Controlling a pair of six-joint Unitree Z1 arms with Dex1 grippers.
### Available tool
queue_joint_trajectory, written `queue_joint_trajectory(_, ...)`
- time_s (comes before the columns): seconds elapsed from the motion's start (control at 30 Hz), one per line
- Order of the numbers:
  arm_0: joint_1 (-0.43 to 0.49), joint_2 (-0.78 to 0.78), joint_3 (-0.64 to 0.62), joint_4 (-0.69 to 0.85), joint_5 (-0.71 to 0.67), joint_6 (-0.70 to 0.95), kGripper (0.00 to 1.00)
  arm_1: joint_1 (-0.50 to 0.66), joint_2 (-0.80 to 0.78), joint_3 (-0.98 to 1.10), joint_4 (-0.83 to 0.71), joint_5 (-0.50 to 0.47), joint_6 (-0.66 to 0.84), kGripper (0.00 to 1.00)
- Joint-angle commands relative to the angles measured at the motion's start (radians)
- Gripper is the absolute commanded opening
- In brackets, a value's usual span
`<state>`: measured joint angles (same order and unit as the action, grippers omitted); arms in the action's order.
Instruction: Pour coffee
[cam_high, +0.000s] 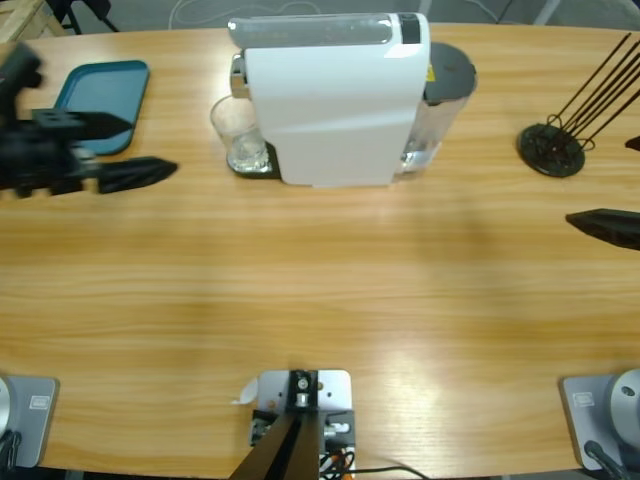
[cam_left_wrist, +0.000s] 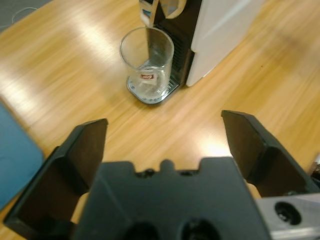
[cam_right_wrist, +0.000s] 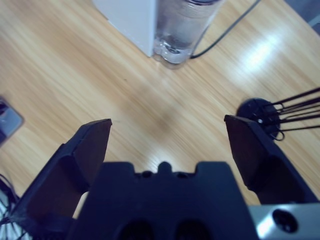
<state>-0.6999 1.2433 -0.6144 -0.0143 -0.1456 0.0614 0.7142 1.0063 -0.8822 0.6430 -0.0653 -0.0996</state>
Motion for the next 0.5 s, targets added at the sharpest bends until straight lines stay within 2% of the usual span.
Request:
queue_joint_trajectory(0.03, 0.005, -0.261, -0.032, 0.276, 0.069, -0.015, 0.982, -0.100, 0.275, -0.239, 0.062, 0.194, -0.047, 0.673)
queue_joint_trajectory(0.17, 0.003, -0.254, -0.038, 0.285, 0.075, -0.015, 0.977, -0.144, 0.432, -0.408, 0.119, 0.216, -0.050, 0.678)
queue_joint_trajectory(0.23, 0.003, -0.247, -0.040, 0.288, 0.082, -0.015, 0.977, -0.153, 0.495, -0.479, 0.148, 0.224, -0.051, 0.572)
queue_joint_trajectory(0.3, 0.003, -0.242, -0.043, 0.289, 0.092, -0.015, 0.977, -0.166, 0.559, -0.554, 0.176, 0.252, -0.042, 0.245)
queue_joint_trajectory(0.37, 0.003, -0.240, -0.045, 0.291, 0.095, -0.017, 0.977, -0.173, 0.595, -0.609, 0.184, 0.268, -0.034, 0.005)
queue_joint_trajectory(0.5, 0.003, -0.236, -0.048, 0.301, 0.097, -0.018, 0.973, -0.210, 0.650, -0.684, 0.196, 0.278, -0.023, 0.000)
